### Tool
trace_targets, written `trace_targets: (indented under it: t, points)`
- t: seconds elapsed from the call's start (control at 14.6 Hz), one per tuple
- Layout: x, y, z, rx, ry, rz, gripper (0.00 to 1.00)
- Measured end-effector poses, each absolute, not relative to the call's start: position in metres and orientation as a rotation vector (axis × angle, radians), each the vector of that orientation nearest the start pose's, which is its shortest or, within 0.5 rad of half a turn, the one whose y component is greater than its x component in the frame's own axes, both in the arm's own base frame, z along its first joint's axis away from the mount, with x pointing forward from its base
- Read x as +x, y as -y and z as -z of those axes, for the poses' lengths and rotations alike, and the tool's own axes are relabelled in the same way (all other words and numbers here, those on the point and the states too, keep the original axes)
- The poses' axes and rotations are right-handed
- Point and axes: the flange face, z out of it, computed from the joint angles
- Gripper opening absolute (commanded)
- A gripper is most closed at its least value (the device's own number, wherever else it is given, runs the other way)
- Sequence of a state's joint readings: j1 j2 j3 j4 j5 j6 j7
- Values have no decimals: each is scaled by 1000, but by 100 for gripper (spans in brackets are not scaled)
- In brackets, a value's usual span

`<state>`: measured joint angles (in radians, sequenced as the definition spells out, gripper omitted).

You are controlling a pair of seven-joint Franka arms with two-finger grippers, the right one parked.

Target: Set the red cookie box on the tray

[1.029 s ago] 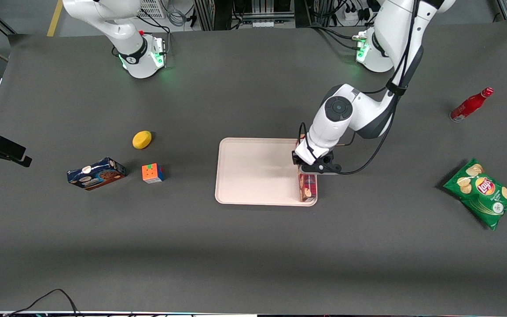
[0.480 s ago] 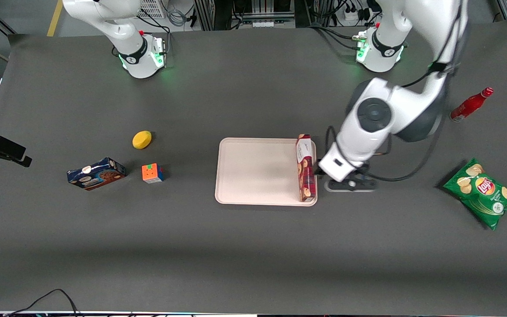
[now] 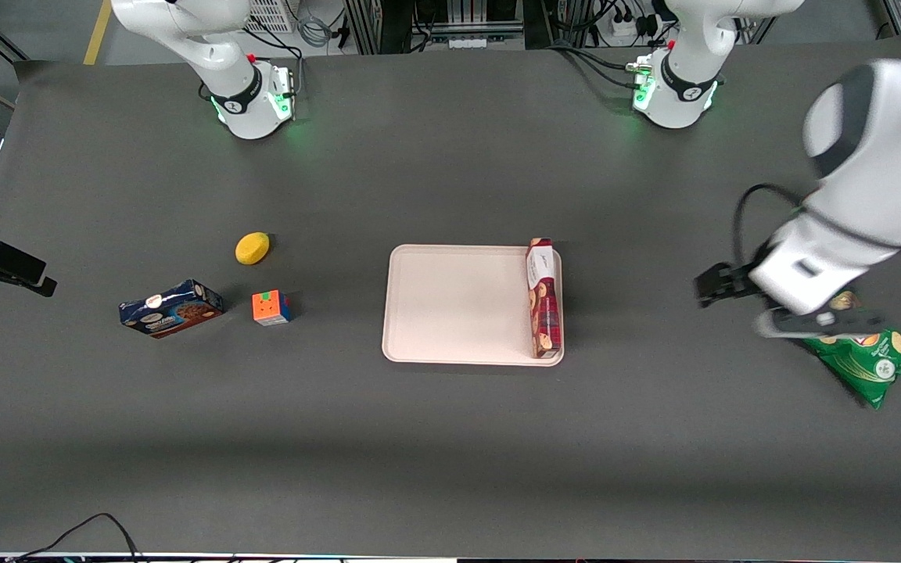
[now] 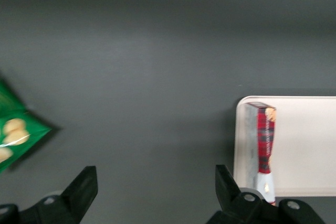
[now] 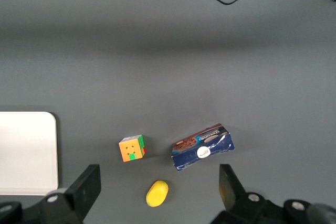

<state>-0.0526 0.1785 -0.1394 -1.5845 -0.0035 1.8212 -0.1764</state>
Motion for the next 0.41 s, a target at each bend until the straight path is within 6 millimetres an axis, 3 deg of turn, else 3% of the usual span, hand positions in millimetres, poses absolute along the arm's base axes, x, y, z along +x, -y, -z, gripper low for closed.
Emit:
trace_targets:
  t: [0.14,0.27,0.41]
  points:
    - [597,84,-568,-3170,1,78,100]
    - [579,70,-595,-3160,-21,73,100]
    - [568,60,-610,-3154,-34,80,100]
